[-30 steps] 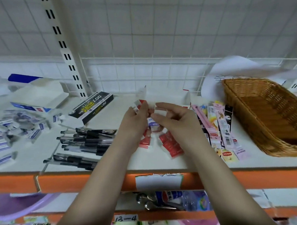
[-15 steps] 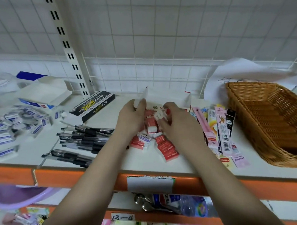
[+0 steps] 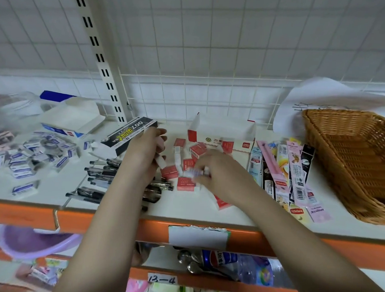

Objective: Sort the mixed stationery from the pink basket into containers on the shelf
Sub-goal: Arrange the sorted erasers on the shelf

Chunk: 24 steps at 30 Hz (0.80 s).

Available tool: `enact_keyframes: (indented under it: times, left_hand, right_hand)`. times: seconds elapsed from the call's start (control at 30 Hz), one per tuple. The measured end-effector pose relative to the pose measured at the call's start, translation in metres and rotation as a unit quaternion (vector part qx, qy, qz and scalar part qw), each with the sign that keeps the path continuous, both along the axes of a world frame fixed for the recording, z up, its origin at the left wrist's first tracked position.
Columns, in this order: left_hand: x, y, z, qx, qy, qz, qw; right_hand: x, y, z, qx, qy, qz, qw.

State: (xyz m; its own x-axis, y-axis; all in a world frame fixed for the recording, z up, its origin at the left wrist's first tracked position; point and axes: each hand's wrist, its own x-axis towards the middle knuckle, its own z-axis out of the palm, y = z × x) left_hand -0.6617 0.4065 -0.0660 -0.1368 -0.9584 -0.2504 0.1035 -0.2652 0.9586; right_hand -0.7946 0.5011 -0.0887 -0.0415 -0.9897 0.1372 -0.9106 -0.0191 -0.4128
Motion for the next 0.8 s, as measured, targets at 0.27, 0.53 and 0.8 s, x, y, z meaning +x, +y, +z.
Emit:
enact_keyframes:
  times: [0.27, 0.53, 0.8]
  left_hand:
    - [-0.030, 0.027, -0.012, -0.140, -0.175, -0.125, 0.966]
    - [0.046, -0.002, 0.002, -0.368, -0.397, -0.031, 0.841]
    - [0.233, -0.051, 0.001, -0.284, -0.552, 0.002, 0.784]
  right_hand:
    - [-0.029, -0.001, 0.015, -0.146, -0.320, -0.185, 0.918]
    - [0.003, -0.025, 0.034, -0.198, -0.252, -0.169, 0.932]
    - [0.166, -0.104, 0.042, -0.155, -0.193, -0.017, 0.969]
